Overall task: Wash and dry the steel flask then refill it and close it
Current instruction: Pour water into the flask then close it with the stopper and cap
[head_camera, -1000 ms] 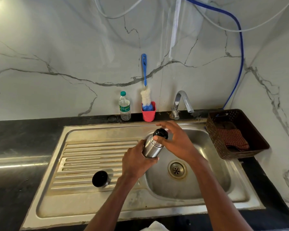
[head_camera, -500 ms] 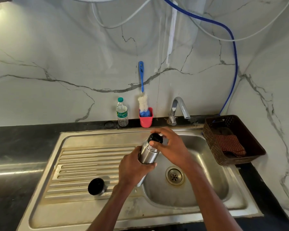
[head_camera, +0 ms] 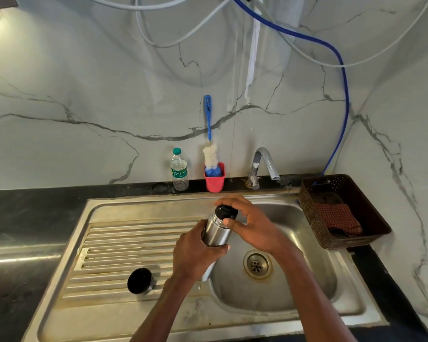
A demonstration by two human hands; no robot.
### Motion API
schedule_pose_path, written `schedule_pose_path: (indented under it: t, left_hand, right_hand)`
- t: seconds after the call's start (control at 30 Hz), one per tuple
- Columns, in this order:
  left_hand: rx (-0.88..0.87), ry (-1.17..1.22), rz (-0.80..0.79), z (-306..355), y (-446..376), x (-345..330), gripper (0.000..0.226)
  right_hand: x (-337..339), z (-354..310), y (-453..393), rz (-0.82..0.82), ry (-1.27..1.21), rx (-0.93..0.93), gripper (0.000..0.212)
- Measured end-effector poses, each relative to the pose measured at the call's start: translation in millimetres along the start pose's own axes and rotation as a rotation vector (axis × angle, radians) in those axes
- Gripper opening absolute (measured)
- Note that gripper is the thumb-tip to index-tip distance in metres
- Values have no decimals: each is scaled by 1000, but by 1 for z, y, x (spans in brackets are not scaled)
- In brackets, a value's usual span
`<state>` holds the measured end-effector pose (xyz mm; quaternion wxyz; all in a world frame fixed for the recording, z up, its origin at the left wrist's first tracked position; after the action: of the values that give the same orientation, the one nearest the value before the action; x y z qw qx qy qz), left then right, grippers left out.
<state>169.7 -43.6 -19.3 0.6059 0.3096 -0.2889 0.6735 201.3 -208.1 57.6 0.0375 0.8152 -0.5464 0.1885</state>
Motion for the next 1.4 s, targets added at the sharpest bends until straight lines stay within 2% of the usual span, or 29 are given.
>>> schedule_pose_path:
  t: [0.13, 0.23, 0.33, 0.43, 0.5, 0.57, 0.6, 0.67, 0.73, 0.8, 0.93, 1.03, 1.1, 1.17, 1.23, 1.33, 1.4]
  left_hand:
    - [-61, 116, -45, 2, 0, -1, 55]
    - [-107, 233, -75, 3, 0, -2, 58]
    - [-164, 275, -57, 8, 2, 2, 58]
    - [-216, 252, -40, 18, 2, 0, 59]
    - [-211, 160, -13, 21, 2, 1, 61]
    - [-211, 34, 12, 21, 1, 4, 65]
    - [-226, 13, 15, 20, 0, 5, 66]
    - [-256, 62, -3, 19, -2, 12, 63]
    - [-297, 165, -71, 20, -2, 15, 60]
    - [-314, 242, -147, 24, 0, 16, 60]
    - [-312, 301, -221, 30, 6, 15, 60]
    - [-314, 202, -168, 32, 11, 15, 59]
    - [-308, 33, -63, 31, 13, 21, 62]
    - [-320, -128, 10, 32, 15, 27, 63]
    - [-308, -163, 30, 31, 17, 29, 64]
    - [-259, -127, 52, 20, 22, 35, 66]
    - [-255, -121, 91, 10, 23, 47, 66]
  right_hand:
    - [2, 11, -2, 79, 40, 15, 47]
    - [4, 4, -3, 50, 98, 66, 39]
    - [9, -6, -5, 36, 377, 102, 42]
    - [17, -13, -10, 109, 640, 136, 37]
    - [22, -14, -14, 174, 707, -13, 37]
    - [24, -7, -17, 168, 697, -205, 41]
    - [23, -9, -19, 140, 713, -201, 44]
    - [19, -24, -20, 57, 757, -8, 45]
    - [13, -42, -15, -58, 771, 257, 40]
    - [9, -52, -8, -119, 772, 447, 39]
    - [12, -57, 4, -4, 784, 646, 40]
    - [13, -50, 3, 82, 797, 514, 26]
    - [14, -38, -1, 172, 812, 279, 20]
    - [13, -24, -5, 228, 798, -34, 23]
    - [12, -18, -8, 233, 726, -271, 24]
    - [1, -30, -14, 188, 688, -322, 32]
    - [-10, -34, -18, 153, 603, -319, 48]
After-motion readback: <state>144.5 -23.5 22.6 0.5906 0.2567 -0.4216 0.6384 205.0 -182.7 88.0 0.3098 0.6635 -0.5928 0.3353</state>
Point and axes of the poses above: each hand's wrist, its own y-axis away from the middle knuckle, its own x-axis out of the back of the hand, z = x × y, the point moved 7 cm from there along -y, towards the middle knuckle, and after that the axes turned 6 degrees about -y, right-handed, at the moved point
